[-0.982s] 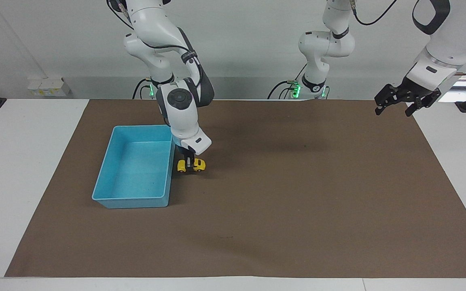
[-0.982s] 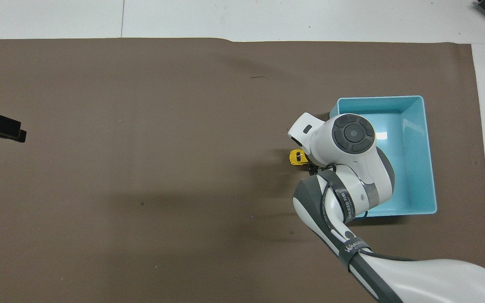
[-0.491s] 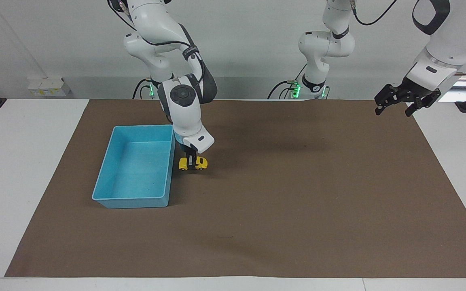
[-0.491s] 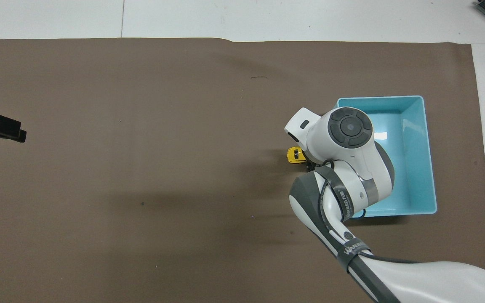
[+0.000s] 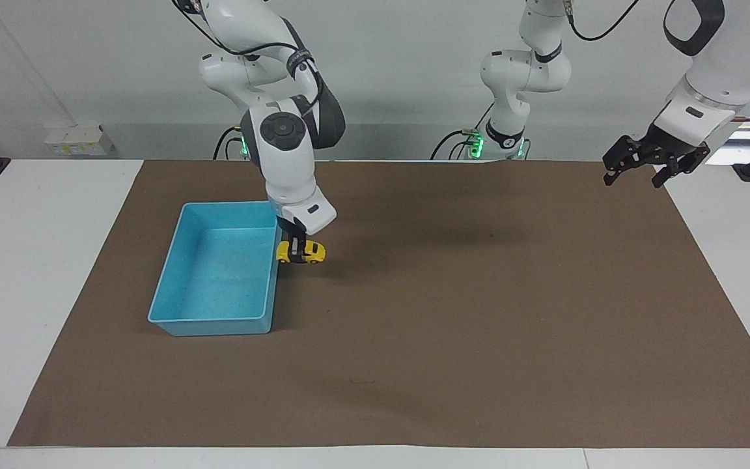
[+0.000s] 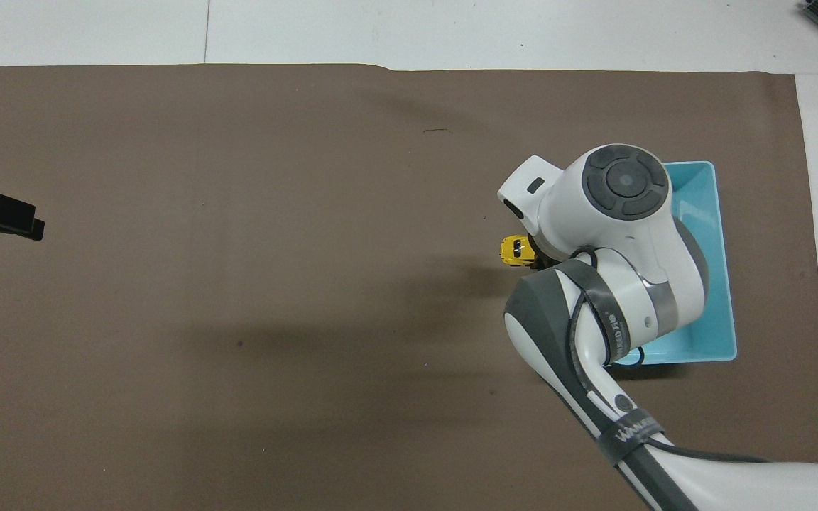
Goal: Wind up and store yellow beetle car
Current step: 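Lift the car and carry it into the blue tray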
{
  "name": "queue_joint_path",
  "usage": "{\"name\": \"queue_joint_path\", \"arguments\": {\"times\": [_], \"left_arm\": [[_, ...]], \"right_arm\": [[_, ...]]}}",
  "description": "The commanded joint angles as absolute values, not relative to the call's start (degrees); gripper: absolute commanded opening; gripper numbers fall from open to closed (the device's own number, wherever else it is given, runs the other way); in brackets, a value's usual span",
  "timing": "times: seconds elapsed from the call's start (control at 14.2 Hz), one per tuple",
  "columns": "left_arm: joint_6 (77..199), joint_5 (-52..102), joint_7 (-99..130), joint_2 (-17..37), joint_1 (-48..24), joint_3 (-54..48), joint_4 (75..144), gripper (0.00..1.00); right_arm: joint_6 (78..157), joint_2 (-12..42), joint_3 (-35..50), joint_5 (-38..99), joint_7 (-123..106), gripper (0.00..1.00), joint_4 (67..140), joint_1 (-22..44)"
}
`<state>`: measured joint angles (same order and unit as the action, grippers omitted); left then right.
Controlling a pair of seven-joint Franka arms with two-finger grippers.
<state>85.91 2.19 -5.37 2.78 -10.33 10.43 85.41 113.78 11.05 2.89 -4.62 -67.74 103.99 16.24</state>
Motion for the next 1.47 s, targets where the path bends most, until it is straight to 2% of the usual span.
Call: {"name": "queue_joint_path", "arguments": {"times": [0.0, 0.35, 0.56, 0.7, 0.91, 1.19, 1.4], "left_arm": [[84.9, 2.72, -4.92, 2.2, -9.93, 10.28, 85.17, 1.0], [84.9, 2.72, -4.92, 2.2, -9.93, 10.28, 85.17, 1.0], [84.9, 2.72, -4.92, 2.2, -9.93, 10.2, 85.17, 1.0], [84.9, 2.72, -4.92, 2.2, -9.93, 10.2, 85.17, 1.0], [84.9, 2.72, -4.92, 2.2, -9.93, 10.2, 85.17, 1.0], [84.9, 2.72, -4.92, 2.2, -9.93, 10.2, 85.17, 1.0], [84.9, 2.72, -4.92, 2.2, -9.93, 10.28, 85.17, 1.0]], "right_arm": [[111.45, 8.79, 3.08, -5.27, -70.73, 0.0, 103.8, 13.28], [109.42, 8.17, 3.08, -5.19, -80.14, 0.0, 105.02, 6.87], [110.47, 6.34, 2.99, -5.27, -84.54, 0.0, 108.88, 3.18], [112.32, 4.67, 2.99, -5.27, -85.95, 0.0, 112.31, 0.45], [117.84, 2.03, 2.9, -5.45, -87.1, 0.0, 118.54, -0.35], [125.93, 2.55, 2.9, -5.45, -87.36, 0.0, 124.53, -1.32], [128.05, 3.6, 2.9, -5.45, -87.71, 0.0, 125.86, -1.76]]}}
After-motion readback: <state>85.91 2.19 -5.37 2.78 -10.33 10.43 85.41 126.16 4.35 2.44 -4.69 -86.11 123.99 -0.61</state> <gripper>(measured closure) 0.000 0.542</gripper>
